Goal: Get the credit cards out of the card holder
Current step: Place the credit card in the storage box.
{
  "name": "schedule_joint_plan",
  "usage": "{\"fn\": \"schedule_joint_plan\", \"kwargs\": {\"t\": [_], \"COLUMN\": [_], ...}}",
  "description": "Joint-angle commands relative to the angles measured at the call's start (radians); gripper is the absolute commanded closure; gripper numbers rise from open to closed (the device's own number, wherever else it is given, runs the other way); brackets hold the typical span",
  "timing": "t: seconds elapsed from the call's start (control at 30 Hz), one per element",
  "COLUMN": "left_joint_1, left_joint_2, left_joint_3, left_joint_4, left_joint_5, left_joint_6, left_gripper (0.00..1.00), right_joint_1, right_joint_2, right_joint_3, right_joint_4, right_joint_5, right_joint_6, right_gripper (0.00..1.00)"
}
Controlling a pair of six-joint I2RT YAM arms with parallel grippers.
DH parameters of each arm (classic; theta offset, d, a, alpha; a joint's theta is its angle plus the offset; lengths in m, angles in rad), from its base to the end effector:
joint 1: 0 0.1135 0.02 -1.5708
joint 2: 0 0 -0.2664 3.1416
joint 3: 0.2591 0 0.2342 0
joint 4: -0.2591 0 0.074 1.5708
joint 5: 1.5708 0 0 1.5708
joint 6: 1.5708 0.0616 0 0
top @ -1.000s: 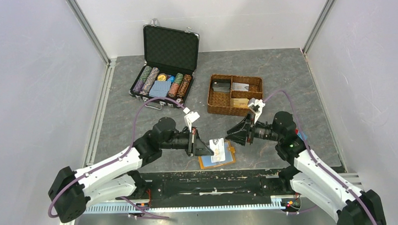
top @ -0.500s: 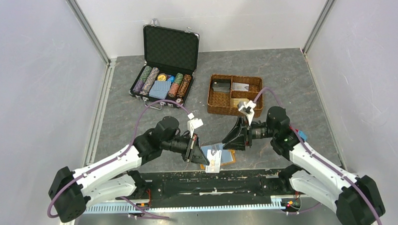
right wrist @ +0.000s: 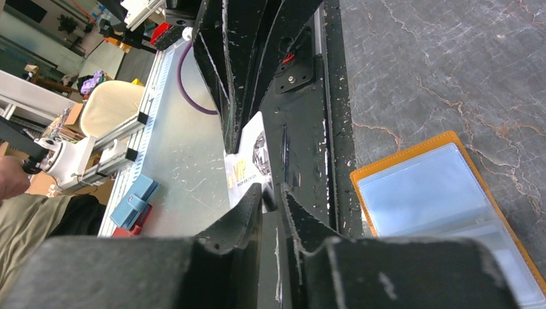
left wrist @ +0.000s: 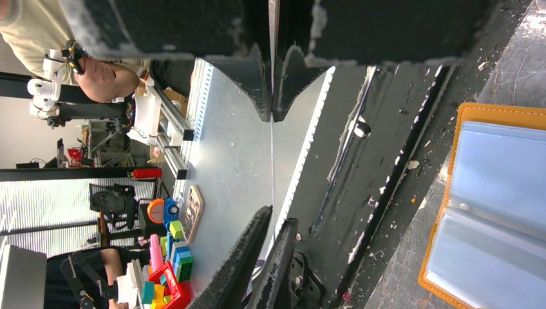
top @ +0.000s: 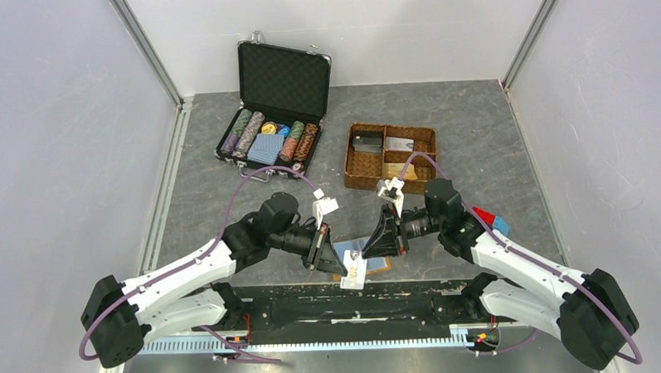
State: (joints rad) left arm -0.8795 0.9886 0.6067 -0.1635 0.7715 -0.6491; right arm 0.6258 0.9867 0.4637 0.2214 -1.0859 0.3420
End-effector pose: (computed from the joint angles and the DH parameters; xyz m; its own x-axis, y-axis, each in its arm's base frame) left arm 0.0989 -0.1868 0.2460 -0.8270 0.3197 -0.4624 0.5428 0.2398 -0.8049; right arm 0.1280 0.1597 0.2441 -0.5480 -0.2032 -0.8114 -0.8215 -0.0519 0.5678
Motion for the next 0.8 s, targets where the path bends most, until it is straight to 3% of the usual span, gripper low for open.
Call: {"fn": "schedule_joint_plan", "kwargs": {"t": [0.0,0.13,0.23,0.3,0.43,0.57,0.63,0.77], "left_joint_1": [-0.001,-0.001,-0.001,-0.001,-0.001,-0.001,-0.001,-0.001], "left_joint_2": [0.007,0.010,0.009,0.008,-0.005,-0.041,-0.065,-0.149], "left_joint_3": [0.039,0.041,0.048,0.061,0.092,0.152,0.193,0.222], "left_joint_4": [0.009,0.007,-0.015,-0.047,-0.126,-0.254,-0.330,-0.417], "left_joint_5": [0.048,0.044,0.017,-0.013,-0.097,-0.248,-0.358,-0.601], "left_joint_6": [0.046,0.047,0.057,0.074,0.113,0.176,0.216,0.247], "left_gripper": [0.98,0.98,0.94,0.82,0.41,0.09,0.01,0.00], "right_joint_1": [0.002,0.003,0.003,0.003,-0.014,-0.061,-0.091,-0.148], "right_joint_2": [-0.010,-0.023,-0.038,-0.046,-0.052,-0.068,-0.070,-0.061], "right_joint_3": [0.036,0.026,0.012,0.007,0.015,0.015,0.024,0.070], "right_joint_4": [0.030,0.063,0.098,0.111,0.081,0.074,0.052,-0.063], "right_joint_5": [0.006,-0.015,-0.020,0.001,0.073,0.118,0.136,0.194], "right_joint_6": [-0.021,-0.002,0.022,0.035,0.033,0.052,0.049,-0.014], "right_gripper": [0.88,1.00,1.00,1.00,1.00,1.00,1.00,1.00]}}
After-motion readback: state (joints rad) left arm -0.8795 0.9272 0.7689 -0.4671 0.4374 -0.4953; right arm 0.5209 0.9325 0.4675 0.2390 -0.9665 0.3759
